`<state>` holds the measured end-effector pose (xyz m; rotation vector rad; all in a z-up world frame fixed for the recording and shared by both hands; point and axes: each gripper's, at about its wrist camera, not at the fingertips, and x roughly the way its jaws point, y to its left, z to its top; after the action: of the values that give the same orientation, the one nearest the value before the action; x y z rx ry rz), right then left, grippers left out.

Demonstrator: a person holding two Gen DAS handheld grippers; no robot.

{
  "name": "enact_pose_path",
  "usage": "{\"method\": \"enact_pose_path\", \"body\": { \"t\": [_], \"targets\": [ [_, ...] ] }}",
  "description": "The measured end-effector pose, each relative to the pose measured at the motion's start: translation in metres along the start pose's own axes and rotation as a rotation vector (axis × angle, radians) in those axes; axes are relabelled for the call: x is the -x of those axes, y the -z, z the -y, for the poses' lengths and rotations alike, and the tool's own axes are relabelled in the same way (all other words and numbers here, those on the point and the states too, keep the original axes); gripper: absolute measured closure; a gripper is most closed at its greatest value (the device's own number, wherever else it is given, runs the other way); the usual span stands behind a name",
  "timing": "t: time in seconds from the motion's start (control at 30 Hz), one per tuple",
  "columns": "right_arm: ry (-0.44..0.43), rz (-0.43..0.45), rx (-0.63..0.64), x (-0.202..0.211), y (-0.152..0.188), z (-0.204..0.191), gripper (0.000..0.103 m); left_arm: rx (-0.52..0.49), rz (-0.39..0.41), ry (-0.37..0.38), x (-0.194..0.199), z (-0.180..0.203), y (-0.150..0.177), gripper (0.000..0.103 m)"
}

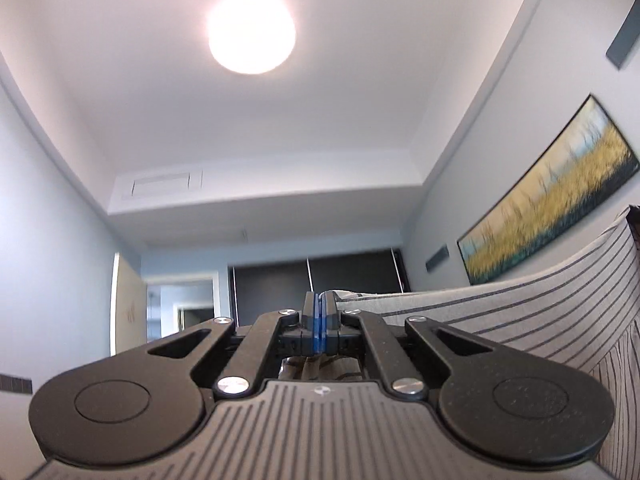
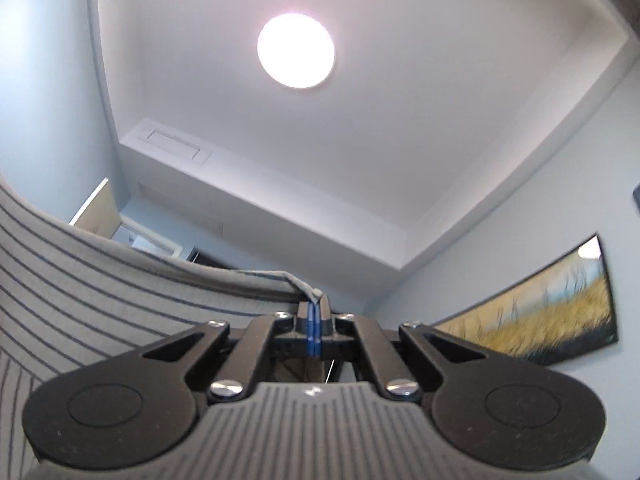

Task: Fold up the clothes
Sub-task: 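Lift the brown striped shirt high with both grippers and shake it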

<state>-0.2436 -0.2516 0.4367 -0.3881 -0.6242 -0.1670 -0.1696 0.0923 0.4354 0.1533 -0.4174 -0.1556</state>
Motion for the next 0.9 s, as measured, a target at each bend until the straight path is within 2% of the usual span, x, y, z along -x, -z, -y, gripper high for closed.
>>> {"method": "enact_pose_path", "body": {
  "t": [0.1, 0.23, 0.43, 0.53, 0.63, 0.77, 0.9],
  "targets": [
    [0.026, 0.037, 0.012, 0.007, -0.021, 0.009, 0.102, -0.011, -0.004, 0.001, 0.000, 0.003, -0.004, 0.103],
    [0.030, 0.049, 0.021, 0.014, -0.031, 0.016, 0.102, -0.025, -0.008, 0.003, 0.000, 0.006, -0.010, 0.103],
    [-0.012, -0.007, 0.036, 0.003, -0.014, 0.009, 0.102, -0.047, -0.016, 0.006, -0.001, 0.012, -0.019, 0.103],
    [-0.053, -0.074, 0.036, -0.011, 0.008, 0.002, 0.102, -0.055, -0.031, 0.008, -0.006, 0.015, -0.019, 0.103],
    [-0.087, -0.153, 0.044, -0.032, 0.040, -0.010, 0.102, -0.055, -0.112, 0.015, -0.035, 0.023, 0.006, 0.103],
    [-0.150, -0.277, 0.050, -0.069, 0.096, -0.036, 0.102, -0.068, -0.254, 0.022, -0.089, 0.036, 0.054, 0.103],
    [-0.222, -0.415, 0.057, -0.107, 0.170, -0.072, 0.102, -0.077, -0.404, 0.028, -0.139, 0.038, 0.119, 0.103]
  ]
}}
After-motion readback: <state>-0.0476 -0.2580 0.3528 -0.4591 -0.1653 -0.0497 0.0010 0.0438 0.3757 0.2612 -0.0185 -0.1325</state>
